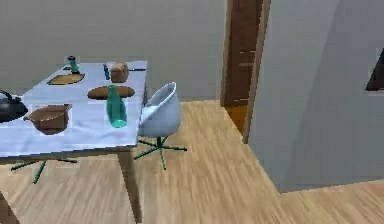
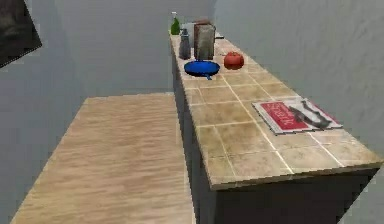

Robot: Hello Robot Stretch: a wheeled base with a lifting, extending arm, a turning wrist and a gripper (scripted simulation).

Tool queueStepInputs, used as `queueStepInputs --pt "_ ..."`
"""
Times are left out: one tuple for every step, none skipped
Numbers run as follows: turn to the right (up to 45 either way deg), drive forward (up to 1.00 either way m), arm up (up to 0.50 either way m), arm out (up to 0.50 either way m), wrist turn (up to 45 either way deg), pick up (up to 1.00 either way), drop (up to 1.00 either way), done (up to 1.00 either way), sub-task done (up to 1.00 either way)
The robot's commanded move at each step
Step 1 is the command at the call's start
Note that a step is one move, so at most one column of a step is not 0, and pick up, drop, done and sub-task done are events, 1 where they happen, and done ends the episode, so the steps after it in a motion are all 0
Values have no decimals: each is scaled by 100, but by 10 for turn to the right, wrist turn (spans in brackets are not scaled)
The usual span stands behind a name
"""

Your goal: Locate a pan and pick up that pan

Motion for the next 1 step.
queueStepInputs --pt "0 5 0 0 0 0 0 0 0"
